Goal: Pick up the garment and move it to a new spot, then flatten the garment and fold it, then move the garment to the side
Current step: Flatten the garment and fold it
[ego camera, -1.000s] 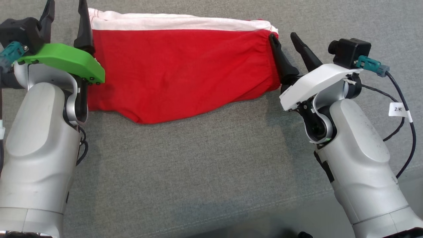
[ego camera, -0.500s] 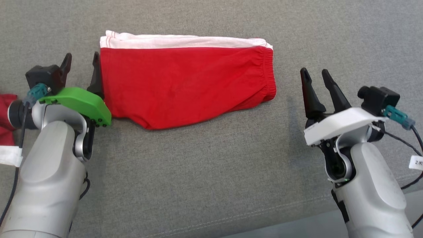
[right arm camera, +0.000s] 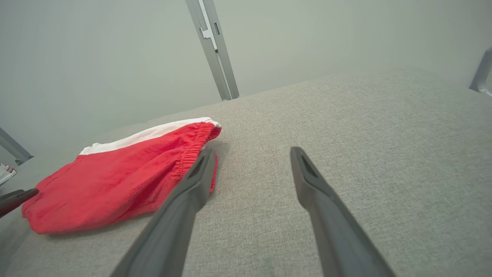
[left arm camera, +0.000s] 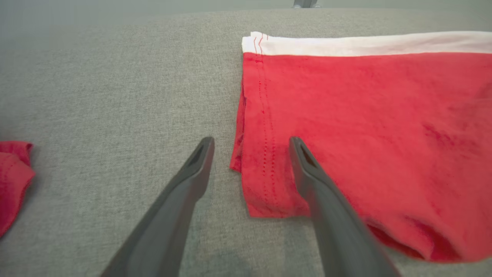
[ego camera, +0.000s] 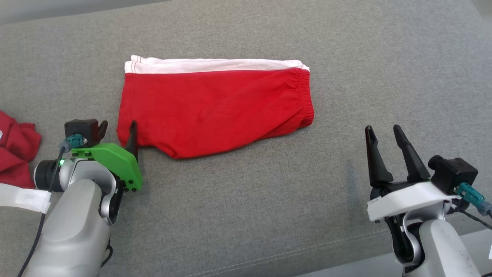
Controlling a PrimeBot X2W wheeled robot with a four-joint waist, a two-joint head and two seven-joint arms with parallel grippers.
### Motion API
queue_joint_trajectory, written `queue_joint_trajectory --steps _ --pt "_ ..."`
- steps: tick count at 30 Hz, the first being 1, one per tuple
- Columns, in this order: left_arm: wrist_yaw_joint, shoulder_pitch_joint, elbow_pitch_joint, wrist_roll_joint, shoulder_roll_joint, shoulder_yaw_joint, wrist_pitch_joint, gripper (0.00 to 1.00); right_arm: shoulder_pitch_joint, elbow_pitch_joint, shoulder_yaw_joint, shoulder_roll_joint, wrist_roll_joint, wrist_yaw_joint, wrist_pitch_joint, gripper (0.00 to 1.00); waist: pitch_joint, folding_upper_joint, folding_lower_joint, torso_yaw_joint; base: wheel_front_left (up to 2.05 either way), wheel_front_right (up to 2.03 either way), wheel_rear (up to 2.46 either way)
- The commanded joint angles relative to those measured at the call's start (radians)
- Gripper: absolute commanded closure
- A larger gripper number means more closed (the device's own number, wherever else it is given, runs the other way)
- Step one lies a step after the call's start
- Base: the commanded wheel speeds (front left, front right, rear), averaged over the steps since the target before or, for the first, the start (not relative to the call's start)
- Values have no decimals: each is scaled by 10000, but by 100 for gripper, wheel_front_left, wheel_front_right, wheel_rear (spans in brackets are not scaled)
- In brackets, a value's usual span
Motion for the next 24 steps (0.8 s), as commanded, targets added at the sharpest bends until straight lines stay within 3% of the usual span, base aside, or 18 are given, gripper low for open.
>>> queue_joint_trajectory --steps 1,12,17,18,19,21,24 --pt "129 152 88 -50 -4 -45 163 0 447 -221 -24 -23 -219 -11 -126 0 -105 0 0 -119 0 0 0" --pt "655 -155 698 -158 22 -38 898 0 834 -548 381 -23 -316 -11 -55 0 330 0 0 -571 0 0 0" --pt "508 -147 880 -246 -129 -159 1186 0 828 -602 355 -22 -433 -11 -28 0 425 0 0 -634 0 0 0" --pt "473 -100 939 -269 -198 -206 1302 33 835 -603 350 -22 -456 -11 -17 0 431 0 0 -640 0 0 0" --pt "454 -46 1000 -268 -248 -254 1398 60 834 -601 350 -22 -479 -11 -27 0 426 0 0 -641 0 0 0" --pt "424 42 1080 -318 -307 -290 1446 100 829 -598 348 -22 -499 -11 -9 0 394 0 0 -638 0 0 0" --pt "480 235 1178 -388 -289 -268 1388 100 862 -594 353 -23 -557 -11 32 0 263 0 0 -596 0 0 0"
